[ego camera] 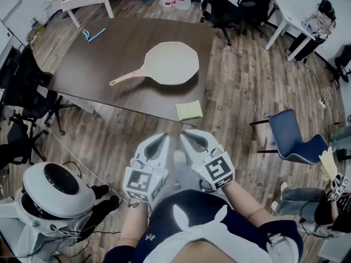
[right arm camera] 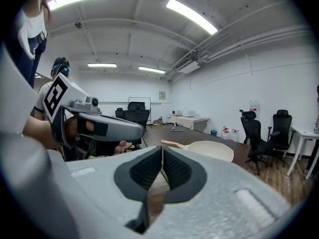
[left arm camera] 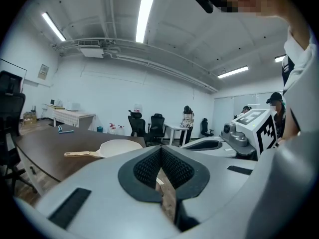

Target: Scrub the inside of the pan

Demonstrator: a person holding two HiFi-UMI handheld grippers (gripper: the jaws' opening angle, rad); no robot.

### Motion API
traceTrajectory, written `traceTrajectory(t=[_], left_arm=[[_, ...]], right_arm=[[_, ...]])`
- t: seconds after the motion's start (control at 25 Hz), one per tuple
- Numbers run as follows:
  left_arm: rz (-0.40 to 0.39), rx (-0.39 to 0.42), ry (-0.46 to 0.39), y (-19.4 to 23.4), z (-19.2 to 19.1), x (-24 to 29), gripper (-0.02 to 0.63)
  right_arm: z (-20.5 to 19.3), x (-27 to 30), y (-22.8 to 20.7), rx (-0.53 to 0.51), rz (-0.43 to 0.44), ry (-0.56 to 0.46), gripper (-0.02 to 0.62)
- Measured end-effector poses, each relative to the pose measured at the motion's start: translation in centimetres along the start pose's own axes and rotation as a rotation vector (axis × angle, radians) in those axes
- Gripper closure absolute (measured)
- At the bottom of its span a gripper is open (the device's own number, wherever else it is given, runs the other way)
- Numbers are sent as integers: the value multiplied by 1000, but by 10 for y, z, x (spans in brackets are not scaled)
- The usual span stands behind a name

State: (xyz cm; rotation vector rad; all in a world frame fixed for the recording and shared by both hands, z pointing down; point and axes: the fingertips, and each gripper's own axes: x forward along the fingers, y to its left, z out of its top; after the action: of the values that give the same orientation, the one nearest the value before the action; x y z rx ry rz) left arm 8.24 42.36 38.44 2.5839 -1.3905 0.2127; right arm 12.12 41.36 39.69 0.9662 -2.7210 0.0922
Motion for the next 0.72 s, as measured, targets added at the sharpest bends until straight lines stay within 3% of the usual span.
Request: traceTrajectory(t=[0.04, 0.12, 0.48, 0.72], left_arm=[[-3, -1, 6, 6, 0, 10, 601], [-7, -4, 19, 19, 2, 28, 601], [-3, -7, 86, 72, 3, 92, 601], [19, -59, 98, 102, -5, 122, 601]], right_arm=[[-4, 8, -10, -5, 4, 18, 588], [-13, 24, -29, -14, 18, 62, 520], [-60, 83, -110, -108, 98, 286, 518], [-108, 119, -138, -121, 177, 426, 494]])
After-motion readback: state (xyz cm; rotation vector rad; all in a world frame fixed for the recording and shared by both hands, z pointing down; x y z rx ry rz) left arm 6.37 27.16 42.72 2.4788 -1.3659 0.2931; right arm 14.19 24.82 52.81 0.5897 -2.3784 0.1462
